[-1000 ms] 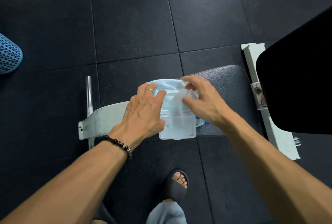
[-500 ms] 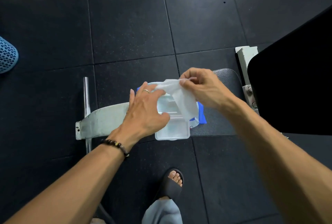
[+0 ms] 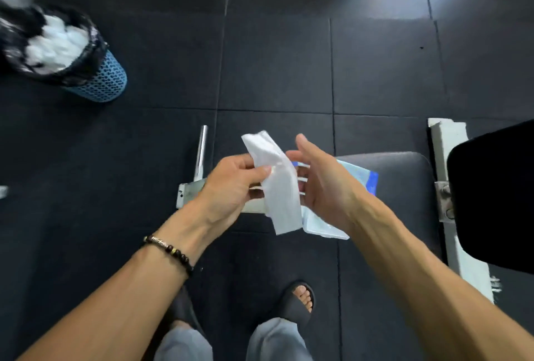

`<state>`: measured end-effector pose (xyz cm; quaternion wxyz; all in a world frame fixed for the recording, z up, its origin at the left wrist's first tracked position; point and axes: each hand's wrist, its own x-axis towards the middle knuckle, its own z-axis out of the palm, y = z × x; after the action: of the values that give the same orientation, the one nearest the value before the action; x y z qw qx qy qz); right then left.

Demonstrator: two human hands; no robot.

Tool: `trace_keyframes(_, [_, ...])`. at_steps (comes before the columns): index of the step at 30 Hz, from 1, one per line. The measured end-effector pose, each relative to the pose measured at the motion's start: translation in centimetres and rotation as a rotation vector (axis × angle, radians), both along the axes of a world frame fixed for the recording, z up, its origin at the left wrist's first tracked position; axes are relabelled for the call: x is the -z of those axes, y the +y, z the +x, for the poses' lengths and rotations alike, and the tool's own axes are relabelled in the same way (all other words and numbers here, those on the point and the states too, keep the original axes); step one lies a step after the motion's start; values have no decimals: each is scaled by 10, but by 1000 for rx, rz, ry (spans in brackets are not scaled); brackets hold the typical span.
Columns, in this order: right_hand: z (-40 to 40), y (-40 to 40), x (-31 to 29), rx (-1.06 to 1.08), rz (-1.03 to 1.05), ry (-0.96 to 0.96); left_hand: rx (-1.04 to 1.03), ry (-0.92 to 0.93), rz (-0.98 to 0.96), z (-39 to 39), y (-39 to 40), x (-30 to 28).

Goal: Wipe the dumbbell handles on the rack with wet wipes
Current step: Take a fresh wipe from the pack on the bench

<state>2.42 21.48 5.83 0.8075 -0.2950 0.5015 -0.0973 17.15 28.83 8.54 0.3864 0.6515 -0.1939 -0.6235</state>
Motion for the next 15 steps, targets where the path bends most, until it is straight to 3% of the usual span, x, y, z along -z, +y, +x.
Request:
trace_keyframes(2, [31, 12, -8, -133, 57, -46, -23, 64, 42, 32, 18, -13])
trace_keyframes(5, [80, 32, -27, -220, 48, -94, -122, -82, 78, 80, 57, -34])
trace_keyframes(8, [135, 57, -49, -353, -93, -85, -236, -240, 121, 124, 110, -58])
trace_keyframes(15, [284, 176, -105, -683, -455, 29, -633, -300, 176, 222, 257, -101])
